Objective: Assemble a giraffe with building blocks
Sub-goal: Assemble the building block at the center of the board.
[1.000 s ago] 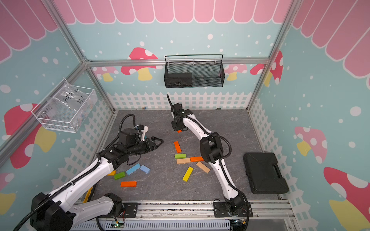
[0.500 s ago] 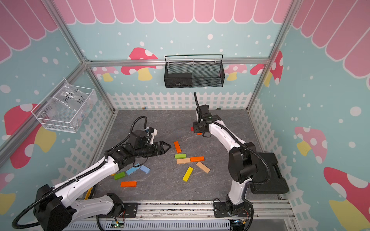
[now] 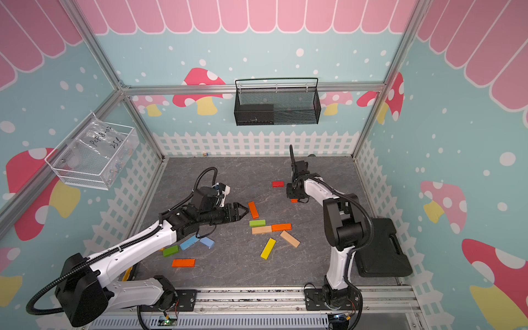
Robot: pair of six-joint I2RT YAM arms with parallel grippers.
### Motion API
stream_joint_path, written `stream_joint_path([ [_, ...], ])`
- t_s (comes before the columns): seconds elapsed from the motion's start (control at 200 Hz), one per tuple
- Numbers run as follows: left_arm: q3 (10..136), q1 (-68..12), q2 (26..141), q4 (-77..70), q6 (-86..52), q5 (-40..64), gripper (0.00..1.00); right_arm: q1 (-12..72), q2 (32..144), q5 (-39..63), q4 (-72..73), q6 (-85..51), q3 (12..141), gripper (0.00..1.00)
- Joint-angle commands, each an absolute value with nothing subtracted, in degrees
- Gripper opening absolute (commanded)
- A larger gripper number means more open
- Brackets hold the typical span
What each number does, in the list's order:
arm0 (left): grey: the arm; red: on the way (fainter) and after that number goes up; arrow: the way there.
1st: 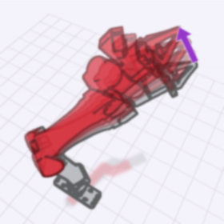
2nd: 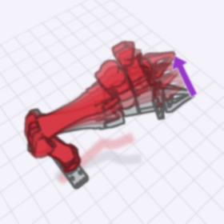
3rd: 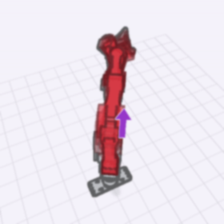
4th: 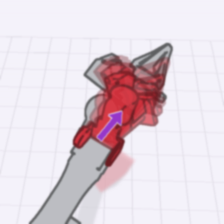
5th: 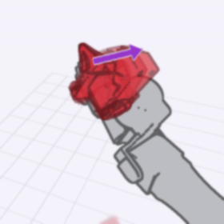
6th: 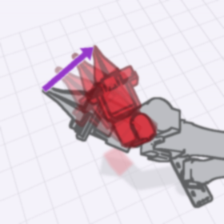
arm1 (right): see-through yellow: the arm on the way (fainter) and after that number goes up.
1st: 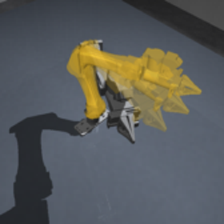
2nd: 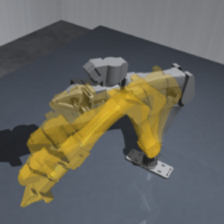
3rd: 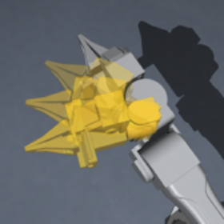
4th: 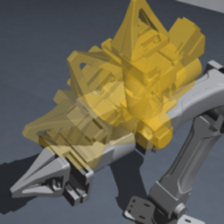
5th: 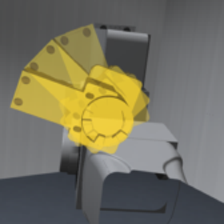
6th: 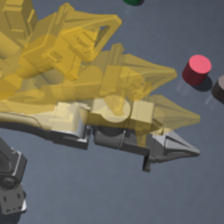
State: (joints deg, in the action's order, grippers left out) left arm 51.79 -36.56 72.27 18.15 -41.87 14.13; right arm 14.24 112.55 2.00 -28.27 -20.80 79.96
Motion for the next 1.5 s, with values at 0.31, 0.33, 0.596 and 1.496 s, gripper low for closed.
stream_joint_path([
  [0.31,51.6,-36.6,72.9,17.2,-40.9,12.9,0.83,15.7,120.8,1.0,-29.9,-20.6,87.4,0.48],
  [0.33,51.6,-36.6,72.9,17.2,-40.9,12.9,0.83,15.9,120.9,0.8,-30.2,-20.6,87.6,0.51],
  [0.596,51.8,-36.4,72.7,17.7,-40.5,12.7,0.83,17.1,119.1,-2.3,-33.9,-21.5,86.0,0.65],
  [1.496,50.8,-35.6,72.4,17.8,-39.8,12.6,0.83,16.7,125.1,-1.2,-36.0,-21.2,93.0,0.27],
])
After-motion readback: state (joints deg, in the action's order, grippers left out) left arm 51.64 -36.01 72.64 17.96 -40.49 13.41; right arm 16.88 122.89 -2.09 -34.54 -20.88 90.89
